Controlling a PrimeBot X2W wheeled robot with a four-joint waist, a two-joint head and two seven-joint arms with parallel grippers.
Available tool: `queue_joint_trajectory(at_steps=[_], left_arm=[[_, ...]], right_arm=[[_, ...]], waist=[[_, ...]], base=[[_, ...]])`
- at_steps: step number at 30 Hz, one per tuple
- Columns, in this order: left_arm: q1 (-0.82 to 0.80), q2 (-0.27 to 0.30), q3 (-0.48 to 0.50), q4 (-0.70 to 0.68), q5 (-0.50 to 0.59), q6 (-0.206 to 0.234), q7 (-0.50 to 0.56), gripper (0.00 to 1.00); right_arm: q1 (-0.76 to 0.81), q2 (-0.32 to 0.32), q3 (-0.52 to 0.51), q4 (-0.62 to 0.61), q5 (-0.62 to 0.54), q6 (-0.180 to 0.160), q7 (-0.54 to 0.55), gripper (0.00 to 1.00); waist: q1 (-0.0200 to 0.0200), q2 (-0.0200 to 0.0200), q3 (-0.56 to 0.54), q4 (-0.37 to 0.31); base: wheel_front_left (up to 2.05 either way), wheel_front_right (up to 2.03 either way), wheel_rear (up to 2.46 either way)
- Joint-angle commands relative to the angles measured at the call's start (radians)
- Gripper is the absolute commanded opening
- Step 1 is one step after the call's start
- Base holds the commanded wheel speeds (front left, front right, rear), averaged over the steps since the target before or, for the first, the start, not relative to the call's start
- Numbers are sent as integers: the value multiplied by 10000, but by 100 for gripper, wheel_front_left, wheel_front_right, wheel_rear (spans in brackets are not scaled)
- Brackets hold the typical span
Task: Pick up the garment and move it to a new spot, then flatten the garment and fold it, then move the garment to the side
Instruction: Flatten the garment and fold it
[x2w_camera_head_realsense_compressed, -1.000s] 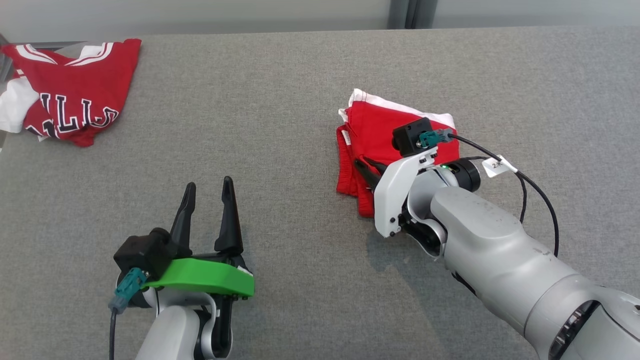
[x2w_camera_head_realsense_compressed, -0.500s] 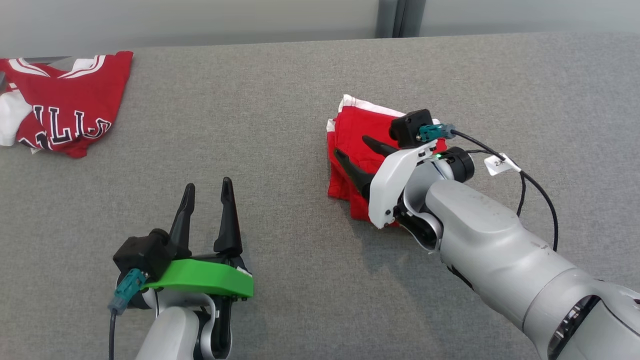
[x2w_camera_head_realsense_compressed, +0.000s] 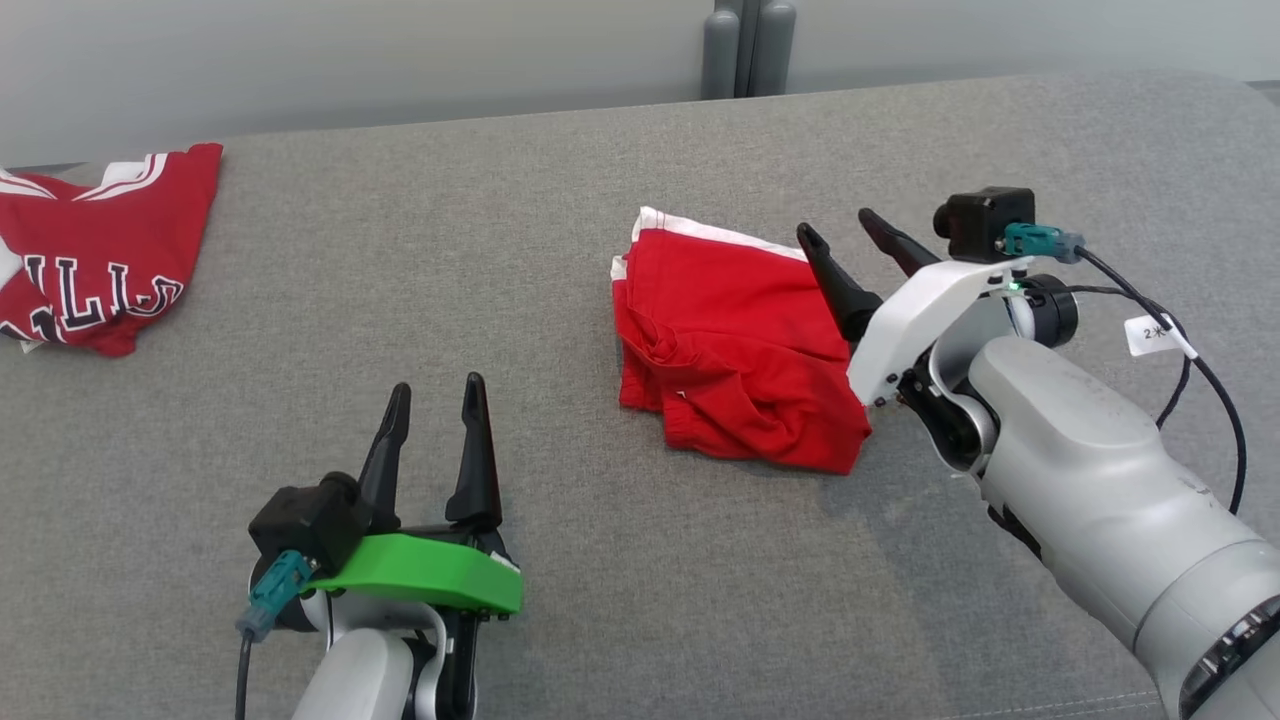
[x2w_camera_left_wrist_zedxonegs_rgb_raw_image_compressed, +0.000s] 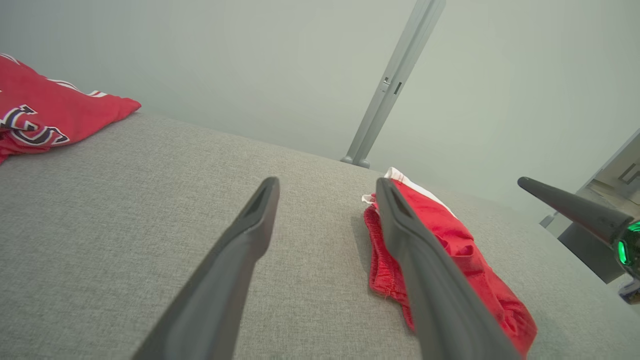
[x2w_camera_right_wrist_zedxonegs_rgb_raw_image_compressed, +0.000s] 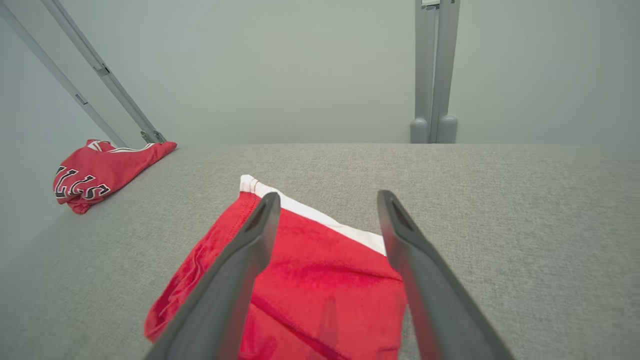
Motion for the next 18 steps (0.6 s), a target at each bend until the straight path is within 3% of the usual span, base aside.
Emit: queue_joint_trajectory(at_steps=[1, 3, 4, 5, 9, 18], left_arm=[[124, 37, -23, -19, 1, 16, 4, 100], [127, 47, -49, -33, -9, 20, 16, 100], [126, 53, -61, -38, -15, 20, 22, 100], [125, 62, -73, -46, -20, 16, 28, 100], [98, 102, -94, -68, -13, 54, 65, 100], [-46, 142, -158, -124, -54, 72, 79, 100]], right_arm=[[253, -55, -60, -84, -116, 0, -91, 100], [470, -160, -199, -134, -257, 0, -126, 100], [575, -186, -255, -160, -353, 0, -151, 80], [700, -192, -337, -166, -450, 0, -165, 44], [1162, -147, -846, -277, -864, 0, -171, 0], [2042, -23, -1797, -193, -2771, 0, -170, 0]], waist=[[0, 0, -17, -44], [0, 0, -5, -54], [0, 0, 2, -49], [0, 0, 9, -35], [0, 0, 76, 88], [0, 0, 337, 639]], base=[[0, 0, 0], [0, 0, 0], [0, 0, 0], [0, 0, 0], [0, 0, 0], [0, 0, 0]])
